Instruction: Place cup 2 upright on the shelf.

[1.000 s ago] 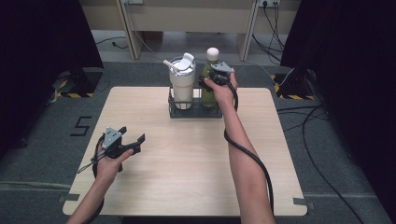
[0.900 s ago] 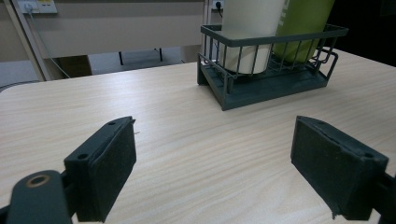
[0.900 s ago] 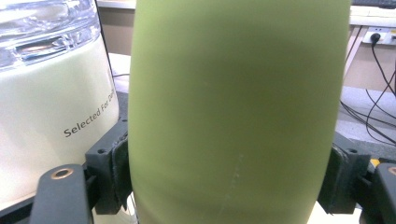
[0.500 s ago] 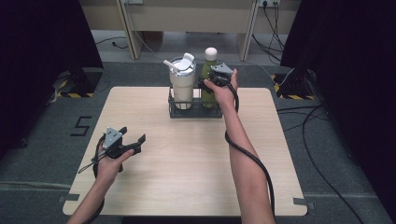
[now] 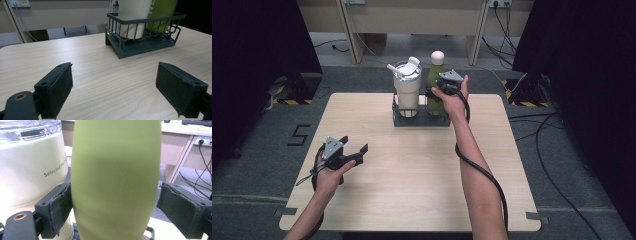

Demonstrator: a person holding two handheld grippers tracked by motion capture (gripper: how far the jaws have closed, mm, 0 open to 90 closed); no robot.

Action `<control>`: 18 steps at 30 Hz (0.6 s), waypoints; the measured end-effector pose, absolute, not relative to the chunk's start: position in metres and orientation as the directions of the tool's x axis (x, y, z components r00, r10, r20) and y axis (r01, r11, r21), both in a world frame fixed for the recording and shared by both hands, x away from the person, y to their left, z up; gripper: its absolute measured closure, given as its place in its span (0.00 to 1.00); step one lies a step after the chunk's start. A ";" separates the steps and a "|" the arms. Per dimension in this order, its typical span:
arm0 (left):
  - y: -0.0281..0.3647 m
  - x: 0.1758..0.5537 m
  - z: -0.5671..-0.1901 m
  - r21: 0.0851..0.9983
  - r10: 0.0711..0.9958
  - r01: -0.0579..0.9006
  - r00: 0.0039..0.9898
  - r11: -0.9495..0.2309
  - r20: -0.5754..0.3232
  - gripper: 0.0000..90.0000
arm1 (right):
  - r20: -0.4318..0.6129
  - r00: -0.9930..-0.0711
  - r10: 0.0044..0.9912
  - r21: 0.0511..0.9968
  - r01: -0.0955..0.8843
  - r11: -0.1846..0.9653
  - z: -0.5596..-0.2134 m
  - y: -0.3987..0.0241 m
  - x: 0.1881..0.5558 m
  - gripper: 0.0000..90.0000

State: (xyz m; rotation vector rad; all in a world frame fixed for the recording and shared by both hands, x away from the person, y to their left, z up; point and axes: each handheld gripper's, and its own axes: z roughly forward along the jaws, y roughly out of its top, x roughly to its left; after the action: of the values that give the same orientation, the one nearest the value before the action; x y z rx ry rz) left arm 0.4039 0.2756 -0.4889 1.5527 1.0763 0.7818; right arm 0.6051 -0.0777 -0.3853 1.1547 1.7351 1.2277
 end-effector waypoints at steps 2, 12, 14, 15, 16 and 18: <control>0.275 0.404 -0.489 0.969 0.922 0.241 0.384 -0.054 -0.044 0.15 | -0.051 -0.353 0.934 0.953 0.262 0.151 -0.385 -0.079 0.603 0.14; 0.274 0.403 -0.489 0.969 0.922 0.239 0.385 -0.057 -0.040 0.15 | -0.058 -0.350 0.935 0.954 0.257 0.156 -0.386 -0.085 0.593 0.15; 0.274 0.403 -0.489 0.969 0.923 0.239 0.384 -0.056 -0.041 0.15 | -0.058 -0.350 0.935 0.954 0.256 0.155 -0.385 -0.087 0.591 0.15; 0.274 0.403 -0.489 0.969 0.922 0.239 0.384 -0.056 -0.042 0.15 | -0.060 -0.349 0.935 0.955 0.254 0.156 -0.385 -0.088 0.590 0.15; 0.274 0.403 -0.489 0.969 0.922 0.239 0.385 -0.059 -0.039 0.15 | -0.062 -0.348 0.935 0.954 0.253 0.157 -0.385 -0.088 0.589 0.15; 0.274 0.403 -0.489 0.969 0.922 0.238 0.386 -0.060 -0.037 0.15 | -0.063 -0.346 0.936 0.954 0.255 0.158 -0.385 -0.090 0.587 0.15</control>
State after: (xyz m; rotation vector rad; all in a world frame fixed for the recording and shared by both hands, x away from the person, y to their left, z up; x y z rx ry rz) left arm 0.4032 0.2739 -0.4885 1.5581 1.0699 0.7873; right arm 0.5868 -0.0898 -0.3848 1.1453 1.7277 1.2186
